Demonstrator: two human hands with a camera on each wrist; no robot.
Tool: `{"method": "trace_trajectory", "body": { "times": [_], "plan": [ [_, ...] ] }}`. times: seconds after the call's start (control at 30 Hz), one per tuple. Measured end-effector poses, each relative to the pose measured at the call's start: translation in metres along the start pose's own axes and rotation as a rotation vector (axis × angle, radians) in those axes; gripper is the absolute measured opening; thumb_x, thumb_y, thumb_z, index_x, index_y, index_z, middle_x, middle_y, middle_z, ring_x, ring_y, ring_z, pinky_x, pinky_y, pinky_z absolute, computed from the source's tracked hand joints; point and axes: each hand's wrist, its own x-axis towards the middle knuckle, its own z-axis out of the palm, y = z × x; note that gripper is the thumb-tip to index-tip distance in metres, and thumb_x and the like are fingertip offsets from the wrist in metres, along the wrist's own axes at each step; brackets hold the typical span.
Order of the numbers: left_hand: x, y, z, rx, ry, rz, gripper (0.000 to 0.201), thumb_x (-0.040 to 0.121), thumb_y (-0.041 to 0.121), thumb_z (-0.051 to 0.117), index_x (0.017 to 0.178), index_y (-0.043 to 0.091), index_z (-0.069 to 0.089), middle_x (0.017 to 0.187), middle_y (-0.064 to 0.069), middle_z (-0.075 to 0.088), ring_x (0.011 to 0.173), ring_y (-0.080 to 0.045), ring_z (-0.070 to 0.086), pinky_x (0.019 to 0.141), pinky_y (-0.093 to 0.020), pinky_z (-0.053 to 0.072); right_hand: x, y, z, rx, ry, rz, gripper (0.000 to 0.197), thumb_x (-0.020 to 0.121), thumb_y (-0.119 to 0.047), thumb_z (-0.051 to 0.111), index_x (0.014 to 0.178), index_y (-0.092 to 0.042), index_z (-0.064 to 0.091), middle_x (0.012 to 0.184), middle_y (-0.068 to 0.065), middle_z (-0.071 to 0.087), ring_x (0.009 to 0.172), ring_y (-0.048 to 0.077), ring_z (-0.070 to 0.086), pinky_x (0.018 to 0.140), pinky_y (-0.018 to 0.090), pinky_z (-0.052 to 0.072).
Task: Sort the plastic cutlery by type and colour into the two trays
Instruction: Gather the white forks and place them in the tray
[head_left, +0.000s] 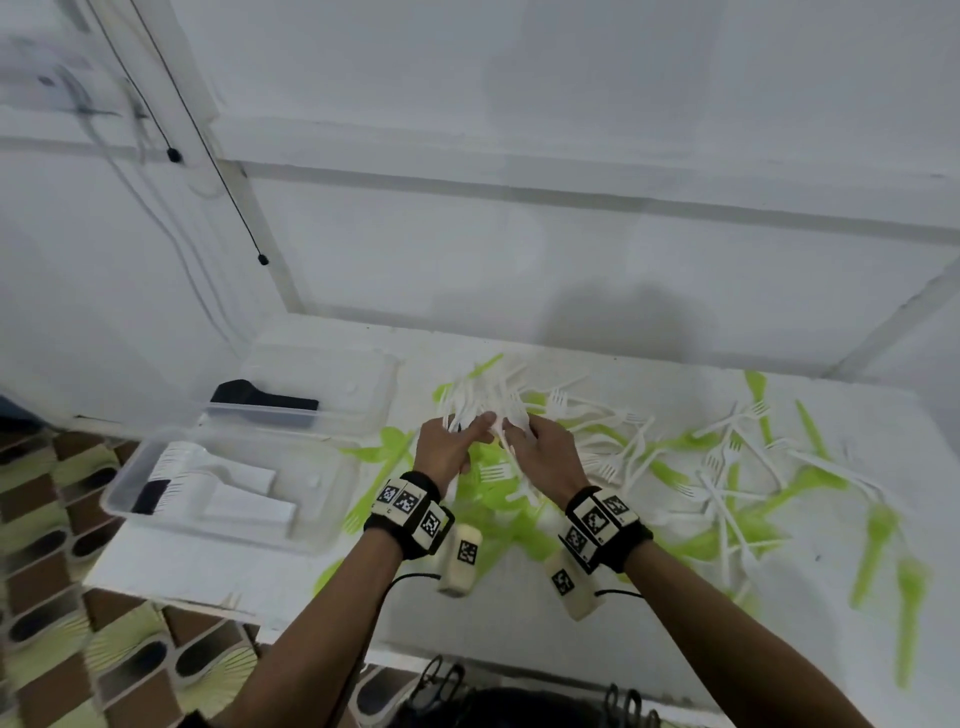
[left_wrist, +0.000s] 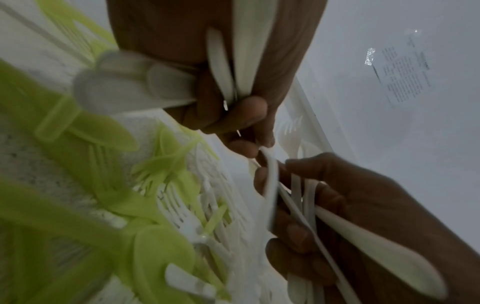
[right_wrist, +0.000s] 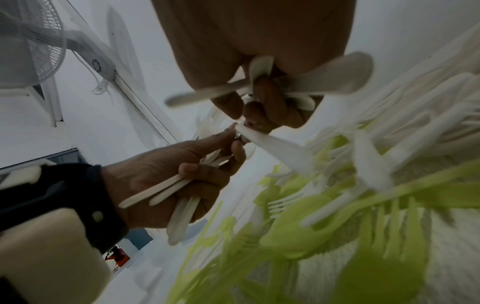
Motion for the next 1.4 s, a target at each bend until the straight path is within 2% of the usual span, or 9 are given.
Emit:
{"method": "trace_trajectory", "body": {
  "times": [0.1, 0.3, 0.43, 0.57, 0.77, 0.93, 1.13, 1.27, 1.4],
  "plan": [
    [-0.002, 0.008, -0.005, -0.022, 0.016, 0.025, 0.033, 0.091, 0.027, 0.077, 0.069, 0.004, 0.067, 0.047, 0.005, 0.060, 0.033, -0.013, 0.036, 0.039, -0.022, 0.032, -0.002, -0.005, -0.001, 0.073, -0.083, 0.027, 0.034, 0.092, -0.043, 0.064, 0.081, -0.011, 0.070, 0.066, -0.002, 0.065, 0.061, 0.007, 0.055, 0.059, 0.024, 0.040],
    [0.004, 0.015, -0.002, 0.020, 0.048, 0.078, 0.039, 0.091, 0.031, 0.076, 0.078, -0.005, 0.072, 0.044, 0.008, 0.057, 0.033, -0.014, 0.036, 0.040, -0.021, 0.033, 0.008, -0.003, -0.014, 0.145, -0.051, -0.011, 0.022, 0.096, -0.041, 0.065, 0.086, -0.024, 0.076, 0.079, -0.011, 0.076, 0.066, -0.003, 0.062, 0.066, 0.024, 0.045],
    [0.016, -0.009, -0.002, 0.477, -0.072, 0.155, 0.040, 0.083, 0.041, 0.081, 0.062, 0.012, 0.063, 0.053, 0.005, 0.058, 0.050, -0.019, 0.055, 0.049, -0.027, 0.038, 0.008, -0.004, -0.026, 0.475, 0.028, 0.069, 0.029, 0.100, -0.039, 0.062, 0.102, -0.014, 0.076, 0.091, 0.001, 0.079, 0.065, -0.001, 0.060, 0.061, 0.021, 0.043],
    [0.014, -0.023, 0.005, 1.015, -0.135, 0.158, 0.043, 0.076, 0.054, 0.080, 0.098, 0.018, 0.071, 0.094, -0.003, 0.069, 0.094, -0.025, 0.068, 0.068, -0.031, 0.044, 0.005, 0.001, -0.036, 0.643, 0.116, 0.106, 0.029, 0.100, -0.040, 0.062, 0.105, -0.014, 0.075, 0.095, 0.004, 0.079, 0.083, 0.011, 0.068, 0.069, 0.030, 0.049],
    [0.012, -0.027, 0.007, 1.230, -0.080, 0.244, 0.050, 0.078, 0.055, 0.077, 0.108, 0.017, 0.064, 0.105, -0.005, 0.067, 0.101, -0.028, 0.064, 0.079, -0.037, 0.052, 0.003, 0.011, -0.043, 0.780, 0.160, 0.056, 0.026, 0.105, -0.024, 0.055, 0.102, -0.005, 0.071, 0.074, 0.008, 0.065, 0.066, 0.024, 0.065, 0.068, 0.038, 0.057],
    [0.012, -0.032, 0.004, 1.076, -0.128, 0.169, 0.047, 0.073, 0.045, 0.083, 0.105, 0.019, 0.061, 0.099, -0.003, 0.069, 0.095, -0.027, 0.066, 0.077, -0.040, 0.055, 0.006, 0.027, -0.037, 0.713, 0.133, 0.061, 0.026, 0.106, -0.024, 0.053, 0.103, -0.004, 0.070, 0.069, 0.007, 0.054, 0.053, 0.027, 0.056, 0.064, 0.046, 0.050],
    [0.013, -0.021, -0.018, 0.892, -0.116, 0.237, 0.024, 0.072, 0.032, 0.078, 0.085, 0.021, 0.061, 0.084, -0.002, 0.069, 0.085, -0.029, 0.065, 0.063, -0.033, 0.042, 0.009, 0.033, -0.029, 0.451, 0.114, 0.094, 0.027, 0.100, -0.037, 0.063, 0.095, -0.013, 0.075, 0.061, -0.005, 0.049, 0.050, 0.014, 0.050, 0.054, 0.032, 0.045],
    [0.009, 0.004, -0.034, 0.672, -0.055, 0.275, 0.026, 0.060, 0.041, 0.067, 0.083, 0.029, 0.073, 0.074, 0.007, 0.071, 0.076, -0.017, 0.069, 0.072, -0.029, 0.051, 0.007, 0.027, -0.020, 0.355, 0.068, 0.071, 0.026, 0.099, -0.042, 0.061, 0.092, -0.021, 0.075, 0.061, -0.015, 0.055, 0.051, 0.006, 0.052, 0.057, 0.028, 0.044],
    [0.003, 0.015, -0.037, 0.439, 0.024, 0.313, 0.010, 0.075, 0.021, 0.073, 0.084, 0.023, 0.076, 0.067, 0.014, 0.068, 0.057, 0.003, 0.058, 0.066, -0.029, 0.049, 0.004, 0.013, -0.011, 0.146, 0.039, -0.004, 0.028, 0.095, -0.049, 0.065, 0.088, -0.024, 0.075, 0.074, -0.007, 0.069, 0.068, 0.012, 0.065, 0.067, 0.028, 0.048]
  ]
}}
